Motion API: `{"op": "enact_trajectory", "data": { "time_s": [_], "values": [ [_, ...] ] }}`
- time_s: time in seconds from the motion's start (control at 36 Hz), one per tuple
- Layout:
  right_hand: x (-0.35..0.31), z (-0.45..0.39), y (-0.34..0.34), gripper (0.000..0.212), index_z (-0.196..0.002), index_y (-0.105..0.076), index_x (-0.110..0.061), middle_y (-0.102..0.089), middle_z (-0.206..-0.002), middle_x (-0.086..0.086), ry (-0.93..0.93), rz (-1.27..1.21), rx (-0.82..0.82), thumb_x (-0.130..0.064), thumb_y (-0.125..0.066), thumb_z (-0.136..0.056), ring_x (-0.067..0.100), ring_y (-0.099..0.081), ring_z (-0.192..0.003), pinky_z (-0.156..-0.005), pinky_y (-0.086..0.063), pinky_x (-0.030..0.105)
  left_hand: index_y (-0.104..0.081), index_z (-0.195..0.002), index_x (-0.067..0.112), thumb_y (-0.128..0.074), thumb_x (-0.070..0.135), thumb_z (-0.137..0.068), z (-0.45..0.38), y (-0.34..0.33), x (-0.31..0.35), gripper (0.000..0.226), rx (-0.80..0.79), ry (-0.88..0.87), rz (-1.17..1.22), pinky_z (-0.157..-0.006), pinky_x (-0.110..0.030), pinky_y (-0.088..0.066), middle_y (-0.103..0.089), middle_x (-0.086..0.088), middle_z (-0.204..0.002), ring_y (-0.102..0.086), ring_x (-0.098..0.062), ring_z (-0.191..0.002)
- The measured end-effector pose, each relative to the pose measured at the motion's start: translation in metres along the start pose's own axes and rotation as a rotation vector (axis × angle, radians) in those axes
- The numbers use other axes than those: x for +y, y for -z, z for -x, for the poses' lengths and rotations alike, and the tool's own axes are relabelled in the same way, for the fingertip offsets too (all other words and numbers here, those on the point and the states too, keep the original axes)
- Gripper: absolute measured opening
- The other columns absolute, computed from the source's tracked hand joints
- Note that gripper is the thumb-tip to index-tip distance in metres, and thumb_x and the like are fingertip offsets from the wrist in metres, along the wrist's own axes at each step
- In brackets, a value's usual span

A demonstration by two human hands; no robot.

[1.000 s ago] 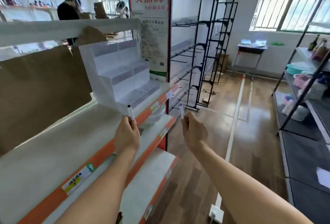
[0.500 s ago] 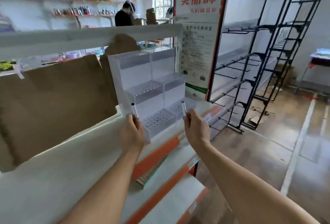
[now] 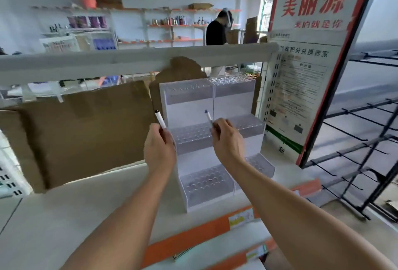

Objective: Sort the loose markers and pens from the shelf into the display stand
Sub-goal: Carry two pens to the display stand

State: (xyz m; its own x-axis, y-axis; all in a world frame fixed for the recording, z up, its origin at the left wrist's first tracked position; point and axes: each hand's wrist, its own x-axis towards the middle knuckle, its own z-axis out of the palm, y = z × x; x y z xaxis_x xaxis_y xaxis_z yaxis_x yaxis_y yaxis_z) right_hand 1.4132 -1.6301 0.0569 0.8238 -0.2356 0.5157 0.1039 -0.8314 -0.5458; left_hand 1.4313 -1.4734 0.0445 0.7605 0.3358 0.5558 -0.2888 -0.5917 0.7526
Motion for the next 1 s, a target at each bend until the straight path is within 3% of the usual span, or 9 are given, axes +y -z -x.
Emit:
{"op": "enact_trajectory", "data": {
  "time_s": [0.11,0.22,0.31,0.39,0.44,0.64,0.72,0.81,1.0],
  "values": [
    [-0.014,-0.022,-0.016,0.015,-0.099,-0.054,-0.013,-0.055,-0.097,0.001,0.049,-0.046,-0.015,-0.026,-0.047,-0.098,0.019,-0.046,-0.071,-0.059,-0.035,0.03,-0.04,-0.084,0.012,-0.046,0.013,-0.097,-0.022,-0.006,0.002,0.015,0.067,-0.005,0.044,-0.056,-0.028,-0.02,-0.06,-0.008,-0.077,-0.045,-0.019,-0.063],
    [-0.03,-0.04,-0.029,0.013,-0.095,-0.051,-0.012,-0.053,-0.091,-0.002,0.09,-0.121,0.006,-0.024,-0.046,-0.098,0.017,-0.045,-0.07,-0.051,-0.026,0.025,-0.04,-0.082,0.012,-0.05,0.014,-0.096,-0.043,-0.009,0.001,0.017,0.074,-0.009,0.03,-0.056,-0.028,-0.024,-0.06,-0.007,-0.079,-0.05,-0.023,-0.069],
    [-0.043,-0.05,-0.036,0.011,-0.09,-0.047,-0.015,-0.054,-0.084,-0.003,0.085,-0.228,0.053,-0.023,-0.048,-0.098,0.017,-0.049,-0.069,-0.051,-0.03,0.02,-0.041,-0.081,0.012,-0.051,0.014,-0.095,-0.055,-0.014,0.001,0.018,0.063,-0.014,0.032,-0.057,-0.029,-0.027,-0.057,-0.005,-0.078,-0.048,-0.022,-0.068],
    [-0.053,-0.061,-0.046,0.011,-0.091,-0.048,-0.013,-0.058,-0.078,0.001,0.097,-0.33,0.088,-0.022,-0.049,-0.098,0.023,-0.058,-0.068,-0.057,-0.049,0.033,-0.041,-0.079,0.013,-0.053,0.013,-0.093,-0.065,-0.022,-0.003,0.019,0.029,-0.033,0.049,-0.057,-0.029,-0.03,-0.058,-0.005,-0.075,-0.047,-0.023,-0.066],
    [-0.056,-0.065,-0.054,0.01,-0.091,-0.048,-0.012,-0.059,-0.077,0.001,0.109,-0.339,0.097,-0.02,-0.049,-0.097,0.025,-0.06,-0.067,-0.06,-0.052,0.041,-0.041,-0.078,0.015,-0.054,0.014,-0.092,-0.067,-0.027,-0.007,0.02,-0.013,-0.019,0.038,-0.057,-0.03,-0.033,-0.056,-0.004,-0.074,-0.045,-0.023,-0.066],
    [-0.042,-0.068,-0.069,0.01,-0.088,-0.047,-0.01,-0.062,-0.078,0.007,0.115,-0.339,0.098,-0.016,-0.053,-0.094,0.03,-0.063,-0.069,-0.06,-0.05,0.043,-0.043,-0.077,0.019,-0.056,0.023,-0.093,-0.062,-0.038,-0.018,0.021,-0.057,-0.003,-0.016,-0.059,-0.029,-0.031,-0.055,-0.002,-0.073,-0.047,-0.027,-0.069],
    [-0.038,-0.07,-0.072,0.011,-0.094,-0.052,-0.006,-0.063,-0.08,0.002,0.112,-0.338,0.096,-0.016,-0.055,-0.094,0.024,-0.057,-0.068,-0.06,-0.048,0.036,-0.045,-0.076,0.019,-0.055,0.029,-0.094,-0.061,-0.039,-0.02,0.023,-0.054,0.046,-0.047,-0.059,-0.029,-0.031,-0.055,0.001,-0.073,-0.047,-0.025,-0.069],
    [-0.037,-0.071,-0.074,0.01,-0.095,-0.053,-0.005,-0.059,-0.079,-0.002,0.115,-0.355,0.067,-0.014,-0.057,-0.093,0.019,-0.052,-0.068,-0.06,-0.037,0.026,-0.046,-0.076,0.019,-0.055,0.034,-0.094,-0.059,-0.038,-0.02,0.025,-0.057,0.053,-0.081,-0.057,-0.029,-0.033,-0.057,0.0,-0.073,-0.049,-0.026,-0.068],
    [-0.037,-0.071,-0.077,0.01,-0.094,-0.053,-0.007,-0.058,-0.078,-0.002,0.13,-0.34,-0.019,-0.016,-0.055,-0.093,0.023,-0.055,-0.072,-0.064,-0.044,0.034,-0.046,-0.078,0.022,-0.05,0.034,-0.095,-0.052,-0.035,-0.015,0.021,-0.114,-0.016,-0.213,-0.056,-0.028,-0.031,-0.059,0.0,-0.074,-0.051,-0.025,-0.069]
  ]
}}
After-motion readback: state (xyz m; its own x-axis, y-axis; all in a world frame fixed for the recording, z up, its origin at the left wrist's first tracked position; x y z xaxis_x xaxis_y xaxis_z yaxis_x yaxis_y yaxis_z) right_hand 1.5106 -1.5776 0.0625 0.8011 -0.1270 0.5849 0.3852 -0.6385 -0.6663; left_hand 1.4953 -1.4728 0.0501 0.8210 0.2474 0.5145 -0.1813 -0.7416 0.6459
